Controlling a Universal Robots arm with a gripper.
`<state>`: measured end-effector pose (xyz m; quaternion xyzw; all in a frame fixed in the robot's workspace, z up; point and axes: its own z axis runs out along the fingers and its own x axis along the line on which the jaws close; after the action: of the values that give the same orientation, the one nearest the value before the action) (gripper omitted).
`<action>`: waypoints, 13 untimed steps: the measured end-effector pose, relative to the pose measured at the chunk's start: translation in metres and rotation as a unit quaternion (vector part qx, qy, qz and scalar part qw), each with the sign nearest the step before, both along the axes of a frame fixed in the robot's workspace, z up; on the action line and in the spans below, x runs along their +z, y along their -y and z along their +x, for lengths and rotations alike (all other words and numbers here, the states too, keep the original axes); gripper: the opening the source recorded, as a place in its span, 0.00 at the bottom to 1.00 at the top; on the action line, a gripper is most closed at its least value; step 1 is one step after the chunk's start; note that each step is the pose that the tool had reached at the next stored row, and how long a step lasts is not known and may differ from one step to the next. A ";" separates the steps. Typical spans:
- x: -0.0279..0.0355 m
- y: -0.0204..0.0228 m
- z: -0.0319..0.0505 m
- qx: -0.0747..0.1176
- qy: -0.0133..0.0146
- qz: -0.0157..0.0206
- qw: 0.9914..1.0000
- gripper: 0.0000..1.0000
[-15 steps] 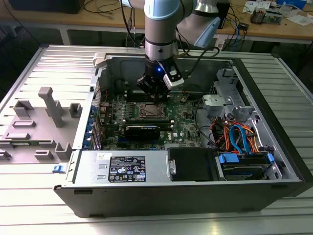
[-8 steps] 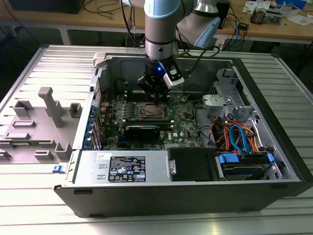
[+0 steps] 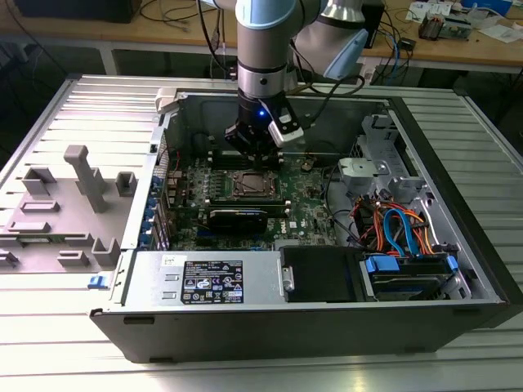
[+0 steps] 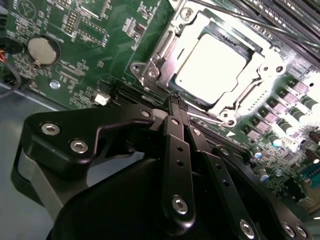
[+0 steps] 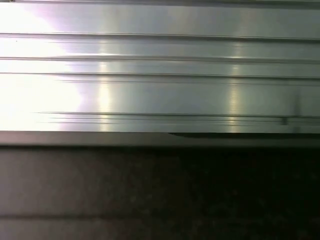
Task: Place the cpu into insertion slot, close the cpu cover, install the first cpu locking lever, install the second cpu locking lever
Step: 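Install the first cpu locking lever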
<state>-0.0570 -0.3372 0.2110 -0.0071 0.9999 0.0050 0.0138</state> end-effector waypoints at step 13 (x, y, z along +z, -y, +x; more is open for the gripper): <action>0.0000 -0.0026 0.0003 0.002 0.000 0.001 1.000 0.11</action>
<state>-0.0568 -0.3346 0.2110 -0.0086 0.9999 0.0059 0.0138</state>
